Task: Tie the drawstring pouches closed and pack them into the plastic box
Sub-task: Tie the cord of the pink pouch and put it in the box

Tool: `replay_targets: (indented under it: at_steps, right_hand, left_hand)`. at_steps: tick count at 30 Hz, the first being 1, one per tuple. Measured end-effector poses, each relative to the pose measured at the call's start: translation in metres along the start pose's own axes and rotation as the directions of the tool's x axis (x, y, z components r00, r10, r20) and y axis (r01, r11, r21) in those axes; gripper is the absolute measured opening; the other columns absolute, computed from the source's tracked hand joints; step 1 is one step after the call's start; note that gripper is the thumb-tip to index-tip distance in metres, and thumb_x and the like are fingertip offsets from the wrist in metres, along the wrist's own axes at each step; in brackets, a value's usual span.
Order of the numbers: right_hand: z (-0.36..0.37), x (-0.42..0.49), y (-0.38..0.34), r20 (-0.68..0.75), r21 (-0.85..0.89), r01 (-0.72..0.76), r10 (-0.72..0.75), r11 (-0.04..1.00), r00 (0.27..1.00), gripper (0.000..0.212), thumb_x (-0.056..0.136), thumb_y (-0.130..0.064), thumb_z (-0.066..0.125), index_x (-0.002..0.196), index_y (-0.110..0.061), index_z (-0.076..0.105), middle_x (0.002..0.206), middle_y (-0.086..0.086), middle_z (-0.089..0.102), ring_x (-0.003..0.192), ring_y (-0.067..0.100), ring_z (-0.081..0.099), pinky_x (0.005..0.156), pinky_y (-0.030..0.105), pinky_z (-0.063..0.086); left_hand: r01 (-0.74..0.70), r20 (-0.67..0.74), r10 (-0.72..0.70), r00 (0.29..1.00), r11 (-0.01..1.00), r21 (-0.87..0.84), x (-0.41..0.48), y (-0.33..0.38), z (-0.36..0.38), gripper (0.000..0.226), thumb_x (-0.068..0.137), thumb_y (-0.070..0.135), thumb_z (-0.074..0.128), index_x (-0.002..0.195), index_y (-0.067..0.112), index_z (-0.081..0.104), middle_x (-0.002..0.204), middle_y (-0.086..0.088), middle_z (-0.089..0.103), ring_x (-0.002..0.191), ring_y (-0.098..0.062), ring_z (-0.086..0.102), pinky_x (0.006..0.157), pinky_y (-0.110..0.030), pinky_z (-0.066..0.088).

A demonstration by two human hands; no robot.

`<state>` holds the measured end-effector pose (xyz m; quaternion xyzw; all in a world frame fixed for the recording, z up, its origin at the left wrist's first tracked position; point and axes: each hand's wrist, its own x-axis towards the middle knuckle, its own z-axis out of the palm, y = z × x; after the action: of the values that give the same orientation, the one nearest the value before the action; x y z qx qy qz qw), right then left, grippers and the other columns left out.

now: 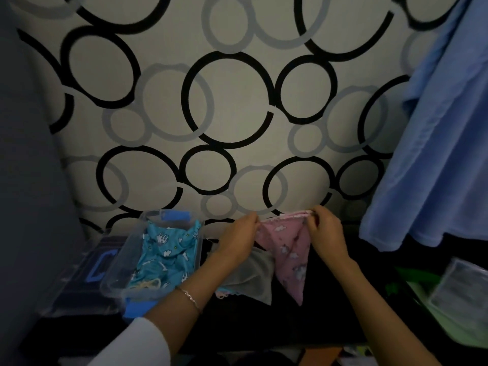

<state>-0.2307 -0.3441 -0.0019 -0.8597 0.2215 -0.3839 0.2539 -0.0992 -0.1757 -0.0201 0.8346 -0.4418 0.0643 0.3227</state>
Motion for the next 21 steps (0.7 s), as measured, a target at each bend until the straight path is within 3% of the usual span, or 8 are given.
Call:
replay_targets:
  at_steps: [3, 9, 12, 16, 18, 21]
  right_hand:
    - [-0.009, 0.007, -0.008, -0.084, 0.044, 0.029, -0.026, 0.999, 0.996, 0.023, 0.095, -0.01, 0.051, 0.078, -0.025, 0.052, 0.075, -0.009, 0.055, 0.067, -0.001, 0.05, 0.059, 0.018, 0.036]
    - [-0.022, 0.014, -0.028, -0.171, 0.079, 0.107, -0.093, 0.991, 0.981, 0.017, 0.093, -0.008, 0.052, 0.087, -0.021, 0.061, 0.081, -0.004, 0.059, 0.071, 0.003, 0.053, 0.064, 0.016, 0.042]
    - [-0.015, 0.006, -0.029, -0.066, 0.085, 0.063, -0.057, 0.994, 0.996, 0.015, 0.093, -0.008, 0.053, 0.086, -0.009, 0.067, 0.083, 0.004, 0.065, 0.076, 0.018, 0.059, 0.067, 0.03, 0.049]
    - [0.003, -0.01, -0.022, 0.157, 0.061, 0.052, -0.061, 0.997, 0.986, 0.026, 0.093, -0.01, 0.054, 0.071, -0.02, 0.064, 0.069, -0.007, 0.064, 0.064, 0.012, 0.058, 0.057, 0.023, 0.045]
    - [0.012, -0.015, -0.014, 0.227, -0.023, 0.031, -0.025, 0.999, 0.974, 0.025, 0.092, -0.012, 0.055, 0.07, -0.012, 0.066, 0.069, -0.002, 0.067, 0.065, 0.017, 0.062, 0.059, 0.03, 0.049]
    - [0.021, -0.016, -0.001, 0.241, -0.035, -0.044, 0.051, 0.998, 0.969, 0.028, 0.093, -0.016, 0.059, 0.067, -0.006, 0.066, 0.061, 0.003, 0.066, 0.058, 0.017, 0.062, 0.054, 0.031, 0.049]
  left_hand:
    - [-0.054, -0.078, 0.055, 0.995, 0.998, 0.011, 0.006, 0.011, -0.009, 0.013, 0.1, 0.026, 0.035, 0.09, 0.019, 0.04, 0.08, 0.001, 0.053, 0.069, -0.015, 0.049, 0.054, -0.029, 0.034]
    - [-0.102, -0.211, 0.097, 0.973, 0.995, -0.015, 0.018, 0.016, -0.038, 0.018, 0.102, 0.027, 0.037, 0.097, 0.016, 0.05, 0.094, -0.001, 0.054, 0.084, -0.018, 0.051, 0.069, -0.036, 0.048]
    - [-0.105, -0.222, 0.125, 0.967, 0.989, 0.102, 0.015, -0.002, -0.049, 0.022, 0.102, 0.03, 0.04, 0.094, 0.014, 0.053, 0.092, 0.0, 0.055, 0.084, -0.013, 0.044, 0.064, -0.029, 0.036]
    - [-0.093, -0.15, 0.123, 0.981, 0.976, 0.197, -0.004, -0.027, -0.053, 0.028, 0.102, 0.036, 0.04, 0.083, 0.017, 0.049, 0.082, 0.001, 0.053, 0.076, -0.013, 0.044, 0.06, -0.029, 0.028]
    - [-0.019, -0.082, 0.029, 0.996, 0.992, 0.123, -0.013, -0.039, -0.051, 0.03, 0.102, 0.039, 0.04, 0.086, 0.015, 0.051, 0.081, 0.0, 0.057, 0.074, -0.017, 0.052, 0.06, -0.034, 0.037]
    - [0.145, 0.012, -0.146, 0.989, 0.965, -0.218, -0.022, -0.054, -0.048, 0.028, 0.1, 0.042, 0.043, 0.094, 0.016, 0.053, 0.08, 0.004, 0.058, 0.073, -0.013, 0.055, 0.069, -0.034, 0.044]
